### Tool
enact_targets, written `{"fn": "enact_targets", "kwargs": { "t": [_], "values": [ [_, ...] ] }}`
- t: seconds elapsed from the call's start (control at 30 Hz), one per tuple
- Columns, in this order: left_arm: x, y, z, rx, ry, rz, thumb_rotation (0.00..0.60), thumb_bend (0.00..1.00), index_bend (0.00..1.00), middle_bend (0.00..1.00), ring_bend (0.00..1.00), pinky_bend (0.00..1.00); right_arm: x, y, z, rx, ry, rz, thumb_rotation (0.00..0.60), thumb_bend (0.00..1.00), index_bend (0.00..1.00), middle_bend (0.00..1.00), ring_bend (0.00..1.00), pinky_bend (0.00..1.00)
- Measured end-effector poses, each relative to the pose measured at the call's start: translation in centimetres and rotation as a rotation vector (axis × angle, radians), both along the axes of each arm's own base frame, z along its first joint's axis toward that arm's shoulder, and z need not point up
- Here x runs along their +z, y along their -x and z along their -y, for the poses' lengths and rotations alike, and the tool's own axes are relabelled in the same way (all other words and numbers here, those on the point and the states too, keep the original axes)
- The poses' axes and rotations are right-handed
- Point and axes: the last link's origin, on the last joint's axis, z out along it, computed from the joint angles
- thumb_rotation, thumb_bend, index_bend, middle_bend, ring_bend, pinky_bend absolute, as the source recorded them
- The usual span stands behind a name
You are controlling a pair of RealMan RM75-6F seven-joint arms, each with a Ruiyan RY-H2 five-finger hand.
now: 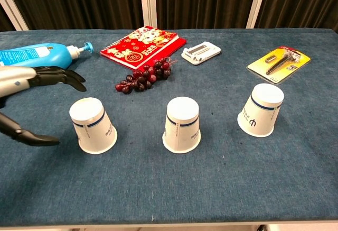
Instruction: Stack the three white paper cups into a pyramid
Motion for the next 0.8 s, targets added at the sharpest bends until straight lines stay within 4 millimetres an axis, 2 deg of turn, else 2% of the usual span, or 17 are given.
{"fn": "enact_targets", "kwargs": {
  "t": [0.27, 0.5, 0.73, 0.8],
  "values": [
    [-2.1, -1.3, -1.3, -0.009, -0.014, -0.023, 0.375, 0.15, 0.22, 0.17, 0.02, 0.00, -0.2, 0.2, 0.2, -0.008, -0.005, 0.005, 0.600, 0.30, 0.00, 0.09, 0.00, 0.00],
    [-2.8, -1.5, -2.0, -0.014, -0.042, -0.062, 0.373, 0.19, 0.25, 0.20, 0.05, 0.00, -0.2, 0.4, 0.2, -0.015, -0.005, 0.006, 0.600, 0.30, 0.00, 0.09, 0.00, 0.00],
    [-3.2, -1.4, -2.3, -0.009, -0.043, -0.063, 0.373, 0.23, 0.37, 0.37, 0.18, 0.00, -0.5, 0.6, 0.3, -0.019, -0.012, 0.011, 0.600, 0.30, 0.00, 0.09, 0.00, 0.00],
    [-3.3, -1.4, -2.4, -0.006, -0.041, -0.053, 0.376, 0.24, 0.40, 0.39, 0.20, 0.00, -0.5, 0.6, 0.3, -0.018, -0.012, 0.012, 0.600, 0.30, 0.00, 0.09, 0.00, 0.00]
  ]
}}
